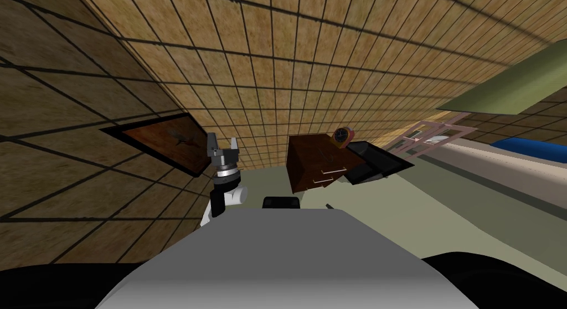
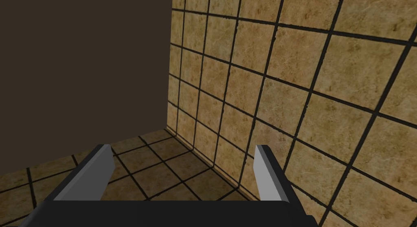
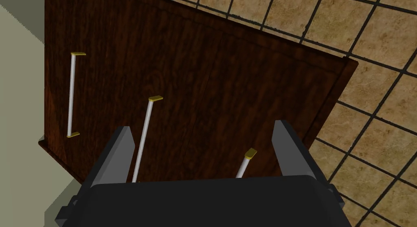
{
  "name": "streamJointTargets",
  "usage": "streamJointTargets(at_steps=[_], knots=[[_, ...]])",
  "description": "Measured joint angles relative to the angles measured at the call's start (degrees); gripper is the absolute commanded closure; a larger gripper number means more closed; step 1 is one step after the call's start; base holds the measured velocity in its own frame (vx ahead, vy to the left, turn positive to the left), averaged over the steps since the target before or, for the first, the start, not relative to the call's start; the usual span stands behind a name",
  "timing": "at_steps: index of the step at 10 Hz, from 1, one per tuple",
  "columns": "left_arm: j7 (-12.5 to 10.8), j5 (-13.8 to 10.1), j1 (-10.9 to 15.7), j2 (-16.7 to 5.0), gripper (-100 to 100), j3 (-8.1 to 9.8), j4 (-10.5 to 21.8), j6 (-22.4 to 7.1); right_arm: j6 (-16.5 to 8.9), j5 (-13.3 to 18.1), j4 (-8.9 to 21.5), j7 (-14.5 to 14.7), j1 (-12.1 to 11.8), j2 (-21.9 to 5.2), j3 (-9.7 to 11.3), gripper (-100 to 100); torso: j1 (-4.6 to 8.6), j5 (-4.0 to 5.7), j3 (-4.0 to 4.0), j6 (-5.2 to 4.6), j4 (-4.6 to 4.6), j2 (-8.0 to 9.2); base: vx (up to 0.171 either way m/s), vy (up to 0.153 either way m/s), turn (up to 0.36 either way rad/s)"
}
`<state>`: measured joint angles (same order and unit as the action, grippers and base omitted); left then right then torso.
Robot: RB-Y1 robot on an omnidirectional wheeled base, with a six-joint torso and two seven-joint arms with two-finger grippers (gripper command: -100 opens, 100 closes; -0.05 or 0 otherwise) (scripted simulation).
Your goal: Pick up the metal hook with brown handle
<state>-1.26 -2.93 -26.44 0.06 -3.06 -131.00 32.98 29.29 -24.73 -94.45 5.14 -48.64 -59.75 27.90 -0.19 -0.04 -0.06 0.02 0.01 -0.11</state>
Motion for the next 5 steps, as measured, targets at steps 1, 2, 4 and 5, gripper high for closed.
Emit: streamJointTargets(at_steps=[1, 2, 4, 5], knots=[[0.00, 0.00, 0.00, 0.00, 0, 0.00, 0.00, 0.00, 0.02, -0.36, 0.28, 0.20, -0.78, -1.67, 0.27, -100, -0.03, -0.03, -0.01, -0.02, 0.00, -0.02, 0.025, 0.027, -0.018], [0.00, 0.00, 0.00, 0.00, 0, 0.01, 0.00, 0.00, -0.37, -0.58, -0.21, 0.43, -1.20, -2.71, 0.12, -100, 0.07, 0.00, 0.00, -0.02, 0.00, 0.01, 0.052, 0.064, 0.107], [0.00, 0.00, -0.01, 0.00, 0, 0.00, 0.00, 0.00, -1.32, -1.48, 0.99, 0.69, -1.86, -6.18, 1.15, -100, 0.01, -0.02, -0.06, -0.02, 0.02, -0.10, 0.065, 0.062, 0.077], [0.00, 0.00, 0.00, 0.00, 0, 0.00, 0.00, 0.00, -1.46, -1.98, 1.80, 1.19, -2.86, -7.91, 1.80, -100, -0.04, -0.02, -0.08, 0.00, 0.03, -0.14, 0.064, 0.065, 0.043]])
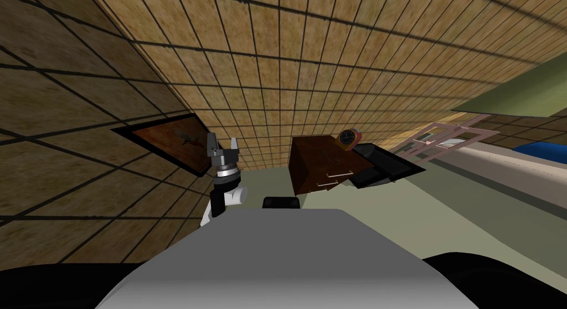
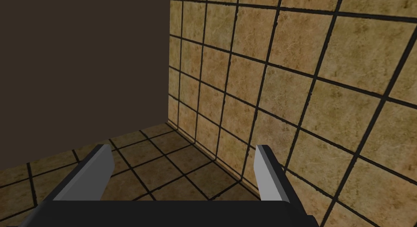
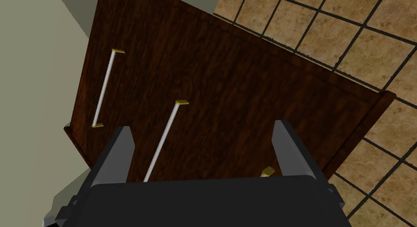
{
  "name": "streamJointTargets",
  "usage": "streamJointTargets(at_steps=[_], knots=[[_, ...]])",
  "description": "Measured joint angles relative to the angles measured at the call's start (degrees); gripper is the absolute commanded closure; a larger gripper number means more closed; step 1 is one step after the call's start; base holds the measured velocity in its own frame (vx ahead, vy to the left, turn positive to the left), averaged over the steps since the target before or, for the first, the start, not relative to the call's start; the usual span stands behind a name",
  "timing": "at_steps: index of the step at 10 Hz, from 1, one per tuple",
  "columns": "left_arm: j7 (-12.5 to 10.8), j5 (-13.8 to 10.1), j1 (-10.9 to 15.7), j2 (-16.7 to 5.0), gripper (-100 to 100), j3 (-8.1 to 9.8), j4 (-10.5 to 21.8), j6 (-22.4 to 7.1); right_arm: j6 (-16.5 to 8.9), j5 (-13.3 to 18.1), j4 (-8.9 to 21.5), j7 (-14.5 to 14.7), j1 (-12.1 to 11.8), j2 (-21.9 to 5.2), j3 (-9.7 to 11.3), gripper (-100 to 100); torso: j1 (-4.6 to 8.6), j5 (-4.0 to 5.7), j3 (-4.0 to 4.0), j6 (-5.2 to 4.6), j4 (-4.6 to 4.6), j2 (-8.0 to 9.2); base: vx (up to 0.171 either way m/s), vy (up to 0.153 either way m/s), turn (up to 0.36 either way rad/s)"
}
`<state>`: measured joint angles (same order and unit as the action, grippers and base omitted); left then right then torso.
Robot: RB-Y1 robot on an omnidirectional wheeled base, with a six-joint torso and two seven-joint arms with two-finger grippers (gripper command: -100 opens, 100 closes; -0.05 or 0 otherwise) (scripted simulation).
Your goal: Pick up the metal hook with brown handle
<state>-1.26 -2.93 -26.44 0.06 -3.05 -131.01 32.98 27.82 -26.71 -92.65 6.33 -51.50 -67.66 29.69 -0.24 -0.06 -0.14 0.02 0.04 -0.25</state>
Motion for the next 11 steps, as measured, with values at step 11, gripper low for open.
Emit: streamJointTargets(at_steps=[11], knots=[[0.00, 0.00, 0.00, 0.00, 0, 0.01, 0.00, 0.00, 1.21, -1.65, 8.96, 1.83, -2.97, -17.17, 5.82, -100, 0.05, 0.01, -0.06, 0.00, 0.02, -0.08, 0.068, 0.045, 0.071]])
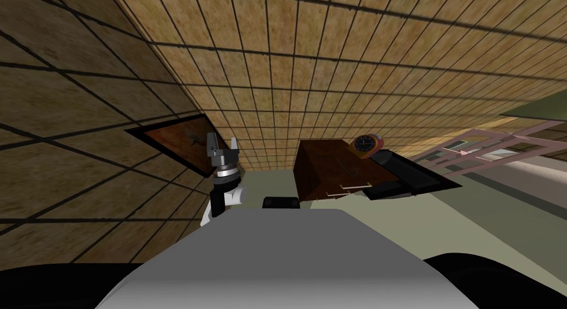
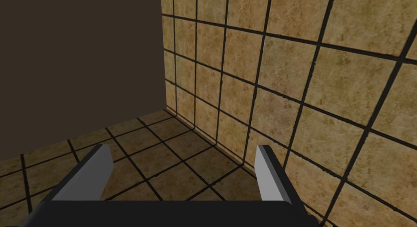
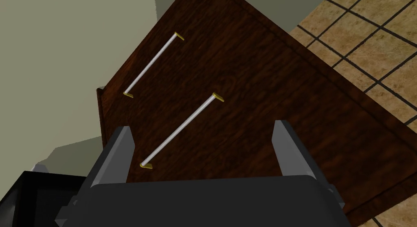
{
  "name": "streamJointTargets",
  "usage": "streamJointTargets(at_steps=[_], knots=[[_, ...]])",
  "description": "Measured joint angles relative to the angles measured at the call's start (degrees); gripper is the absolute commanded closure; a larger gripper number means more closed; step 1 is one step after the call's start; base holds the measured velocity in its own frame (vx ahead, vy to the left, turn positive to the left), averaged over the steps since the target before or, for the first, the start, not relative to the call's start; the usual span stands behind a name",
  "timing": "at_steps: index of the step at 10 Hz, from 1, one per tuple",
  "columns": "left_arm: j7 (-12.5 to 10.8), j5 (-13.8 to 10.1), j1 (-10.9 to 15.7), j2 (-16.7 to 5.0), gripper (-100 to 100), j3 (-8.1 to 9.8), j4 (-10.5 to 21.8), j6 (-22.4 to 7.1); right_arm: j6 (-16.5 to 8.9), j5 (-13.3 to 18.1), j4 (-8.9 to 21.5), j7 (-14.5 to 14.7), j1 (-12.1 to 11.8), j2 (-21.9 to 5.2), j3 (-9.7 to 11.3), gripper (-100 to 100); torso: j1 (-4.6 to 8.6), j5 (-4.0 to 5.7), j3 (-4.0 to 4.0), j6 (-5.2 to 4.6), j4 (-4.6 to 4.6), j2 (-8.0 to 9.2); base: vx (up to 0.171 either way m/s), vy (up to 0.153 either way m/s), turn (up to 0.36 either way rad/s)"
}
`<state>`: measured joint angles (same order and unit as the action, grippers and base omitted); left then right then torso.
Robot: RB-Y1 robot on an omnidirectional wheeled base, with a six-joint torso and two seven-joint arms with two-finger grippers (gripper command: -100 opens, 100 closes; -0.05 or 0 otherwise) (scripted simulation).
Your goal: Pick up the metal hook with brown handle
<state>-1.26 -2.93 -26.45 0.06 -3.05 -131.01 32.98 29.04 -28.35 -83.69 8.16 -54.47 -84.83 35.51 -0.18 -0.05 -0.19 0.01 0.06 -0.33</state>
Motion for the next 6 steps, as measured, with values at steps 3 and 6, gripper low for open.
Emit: streamJointTargets(at_steps=[3, 6], knots=[[0.00, 0.00, 0.00, 0.00, 0, 0.00, 0.00, 0.00, 0.91, 0.44, 3.86, 0.40, -0.27, -4.51, 2.30, -100, 0.00, 0.01, -0.07, 0.02, 0.02, -0.12, 0.105, 0.040, 0.066], [0.00, 0.00, 0.00, 0.00, 0, 0.00, 0.00, 0.00, 0.62, -0.18, 4.64, 1.47, -1.43, -9.42, 2.79, -100, 0.06, 0.02, -0.01, -0.02, 0.00, -0.01, 0.093, 0.033, 0.096]])
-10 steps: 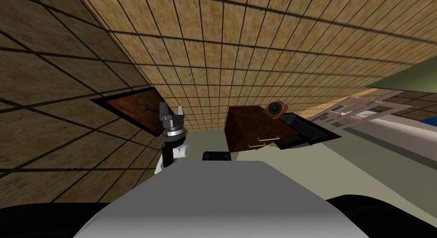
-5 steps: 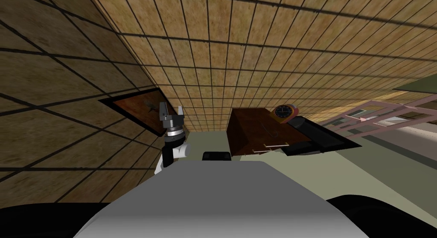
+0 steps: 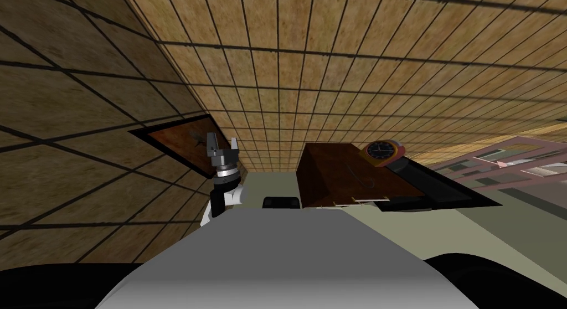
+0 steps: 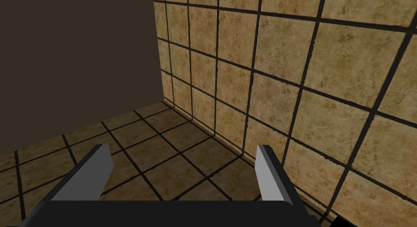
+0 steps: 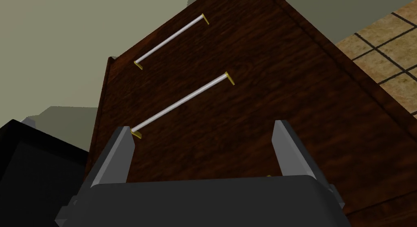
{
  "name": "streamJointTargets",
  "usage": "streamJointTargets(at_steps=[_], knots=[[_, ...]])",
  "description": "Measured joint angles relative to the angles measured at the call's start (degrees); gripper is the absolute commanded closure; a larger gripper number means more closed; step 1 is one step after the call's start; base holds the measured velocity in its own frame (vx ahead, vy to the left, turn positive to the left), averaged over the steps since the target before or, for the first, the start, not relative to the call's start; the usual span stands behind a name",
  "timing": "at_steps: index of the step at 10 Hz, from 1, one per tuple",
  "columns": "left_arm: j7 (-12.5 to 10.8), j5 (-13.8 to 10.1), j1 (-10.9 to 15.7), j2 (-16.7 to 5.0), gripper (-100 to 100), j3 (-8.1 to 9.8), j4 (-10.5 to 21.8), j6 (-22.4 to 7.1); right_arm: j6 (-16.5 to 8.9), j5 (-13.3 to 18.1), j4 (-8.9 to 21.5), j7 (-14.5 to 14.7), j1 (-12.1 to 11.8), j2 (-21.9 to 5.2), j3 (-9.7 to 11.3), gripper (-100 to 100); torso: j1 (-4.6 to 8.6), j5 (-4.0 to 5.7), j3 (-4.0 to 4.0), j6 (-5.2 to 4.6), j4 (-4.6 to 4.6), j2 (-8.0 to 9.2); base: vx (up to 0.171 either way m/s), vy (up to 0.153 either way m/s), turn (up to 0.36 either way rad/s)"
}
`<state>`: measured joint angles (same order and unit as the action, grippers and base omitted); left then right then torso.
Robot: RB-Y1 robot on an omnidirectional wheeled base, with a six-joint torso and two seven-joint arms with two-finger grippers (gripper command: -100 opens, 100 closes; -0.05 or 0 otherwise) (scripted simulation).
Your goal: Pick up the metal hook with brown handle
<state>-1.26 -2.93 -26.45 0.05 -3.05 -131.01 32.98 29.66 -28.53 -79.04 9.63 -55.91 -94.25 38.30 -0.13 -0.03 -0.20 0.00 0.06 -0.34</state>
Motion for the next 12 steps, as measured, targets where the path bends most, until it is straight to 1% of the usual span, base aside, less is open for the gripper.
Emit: streamJointTargets(at_steps=[1, 2, 3, 4, 5, 6, 7, 8, 10, 11, 12], knots=[[0.00, 0.00, 0.00, 0.00, 0, 0.00, 0.00, 0.00, 0.53, -0.49, 1.00, 1.09, -1.16, -1.59, 0.13, -100, -0.03, -0.01, -0.01, 0.02, 0.00, -0.03, 0.099, 0.016, 0.055], [0.00, 0.00, 0.00, 0.00, 0, 0.00, 0.00, 0.00, 0.60, -0.11, 1.58, 1.36, -0.83, -2.47, 0.55, -100, 0.03, 0.01, -0.01, 0.00, 0.00, -0.02, 0.132, 0.010, 0.137], [0.00, 0.00, 0.00, 0.00, 0, 0.00, 0.00, 0.00, 0.58, 1.31, 2.98, 0.47, 0.51, -3.70, 1.69, -100, 0.07, 0.02, -0.08, 0.05, 0.03, -0.14, 0.110, 0.015, 0.071], [0.00, 0.00, 0.00, 0.00, 0, 0.00, 0.00, 0.00, 0.62, 1.42, 3.36, 0.31, 0.47, -4.81, 1.86, -100, 0.04, 0.02, -0.06, 0.00, 0.02, -0.09, 0.131, 0.034, 0.106], [0.00, 0.00, 0.00, 0.00, 0, 0.00, 0.00, 0.00, 1.14, 0.81, 3.87, 0.98, -0.41, -6.70, 1.89, -100, -0.03, 0.00, -0.09, 0.03, 0.03, -0.16, 0.191, 0.020, 0.190], [0.00, 0.00, -0.01, 0.00, 0, 0.00, 0.00, 0.00, 1.70, 1.00, 4.92, 1.58, -0.58, -8.39, 2.22, -100, 0.01, 0.00, -0.20, 0.06, 0.08, -0.35, 0.147, 0.013, 0.069], [0.00, 0.00, -0.01, 0.00, 0, 0.00, 0.00, 0.00, 1.80, 1.09, 5.26, 1.98, -0.62, -9.41, 2.29, -100, 0.01, 0.02, -0.15, 0.00, 0.06, -0.25, 0.142, 0.011, 0.100], [0.00, 0.00, 0.00, 0.00, 0, 0.00, 0.00, 0.00, 1.88, 1.04, 5.63, 2.56, -0.75, -10.74, 2.39, -100, 0.02, 0.01, -0.14, 0.03, 0.05, -0.24, 0.201, -0.010, 0.189], [0.00, 0.00, -0.01, -0.01, 0, 0.00, 0.00, 0.00, 1.83, 2.76, 6.75, 2.83, 0.27, -13.01, 2.53, -100, 0.17, 0.05, -0.38, 0.07, 0.15, -0.65, 0.270, -0.028, 0.206], [0.00, 0.00, -0.02, -0.01, 0, 0.00, -0.01, 0.00, 2.00, 2.84, 6.93, 3.30, 0.46, -14.12, 2.42, -100, 0.14, 0.05, -0.42, 0.06, 0.17, -0.71, 0.230, -0.006, 0.129], [0.00, 0.00, -0.01, 0.00, 0, 0.00, 0.00, 0.00, 2.45, 2.17, 7.03, 4.31, 0.23, -15.22, 2.53, -100, 0.15, 0.13, -0.42, 0.21, 0.15, -0.73, 0.211, -0.024, 0.170]])
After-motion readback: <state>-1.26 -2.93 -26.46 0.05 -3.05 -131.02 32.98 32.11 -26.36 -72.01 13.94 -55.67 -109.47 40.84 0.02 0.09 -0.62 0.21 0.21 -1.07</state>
